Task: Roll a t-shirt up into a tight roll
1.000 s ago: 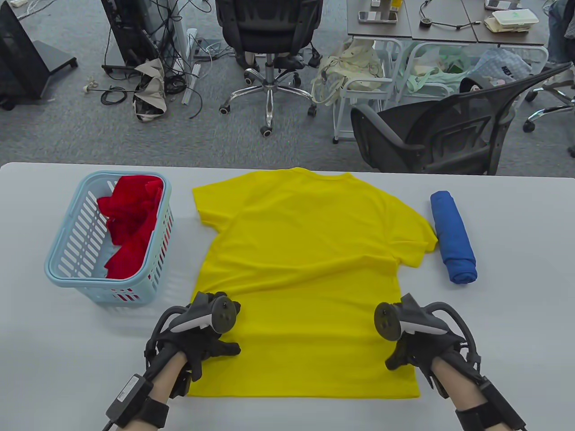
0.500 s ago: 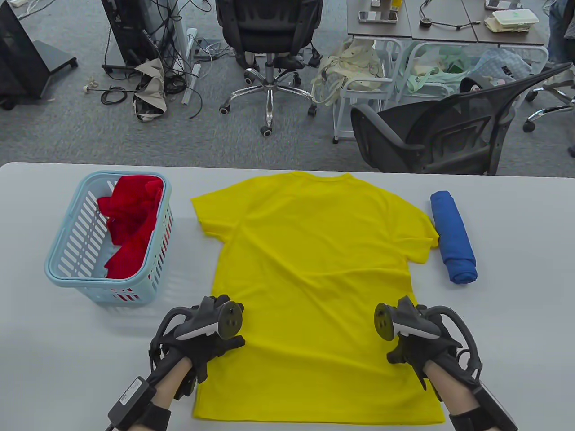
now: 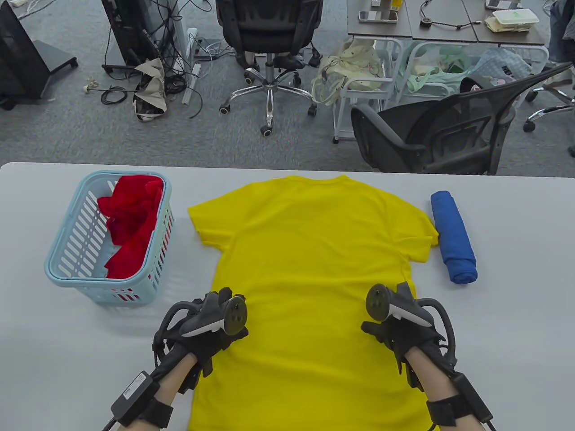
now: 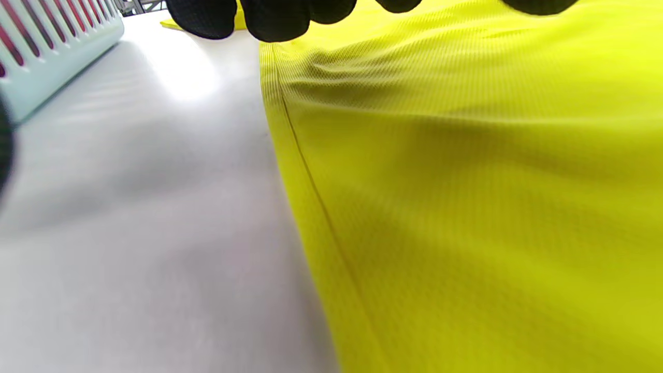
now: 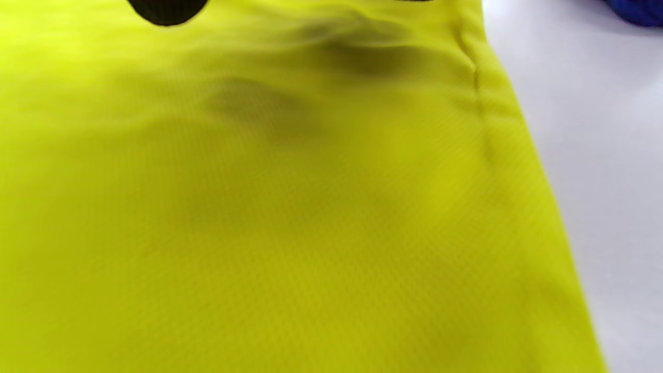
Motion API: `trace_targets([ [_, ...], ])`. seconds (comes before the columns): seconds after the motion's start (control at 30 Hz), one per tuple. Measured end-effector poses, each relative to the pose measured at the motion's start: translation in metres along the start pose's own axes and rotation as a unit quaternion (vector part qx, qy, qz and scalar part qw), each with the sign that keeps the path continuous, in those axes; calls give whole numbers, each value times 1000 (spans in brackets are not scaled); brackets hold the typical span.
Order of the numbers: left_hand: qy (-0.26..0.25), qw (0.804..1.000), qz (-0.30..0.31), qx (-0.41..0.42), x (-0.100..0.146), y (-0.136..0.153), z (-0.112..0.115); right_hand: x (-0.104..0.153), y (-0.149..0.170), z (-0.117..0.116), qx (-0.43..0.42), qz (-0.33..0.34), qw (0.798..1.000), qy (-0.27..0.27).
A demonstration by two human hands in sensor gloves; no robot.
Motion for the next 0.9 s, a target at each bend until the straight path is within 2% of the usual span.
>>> trace_targets([
  [0.1, 10, 999, -29, -22, -17, -1, -15, -15, -1, -2, -14, -7, 999, -29],
  [0.23, 52, 996, -75, 10, -69, 6, -30, -36, -4, 9, -23, -33, 998, -41],
  [0.33, 84, 990, -99, 55, -106, 14, -30, -52, -4, 15, -37, -51, 997, -55],
  [0.47, 115, 982, -131, 72, -140, 32, -18, -76, 5, 2, -21, -84, 991, -101],
  [0.53, 142, 977, -143, 73, -148, 43, -6, -83, 12, 3, -21, -89, 991, -96],
  [0.73, 116, 982, -134, 67, -148, 45, -13, -97, 30, 10, -65, -115, 985, -114],
  [0.8, 80, 986, -126, 74, -143, 42, -24, -93, 29, 15, -49, -128, 986, -100],
  [0.9, 43, 990, -117, 64, -139, 41, -35, -77, 9, 22, -25, -86, 994, -58],
])
Point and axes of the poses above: the tracker on the back of each hand, its own y axis roughly to the little-finger side, its own x axis roughly from the fingertips to the wrist, z = x × y, the point moved 5 cm from there along -x, roughly from the wrist to the fingertips, and after that the axes turned 13 degrees about -z, right-handed, at the moved point
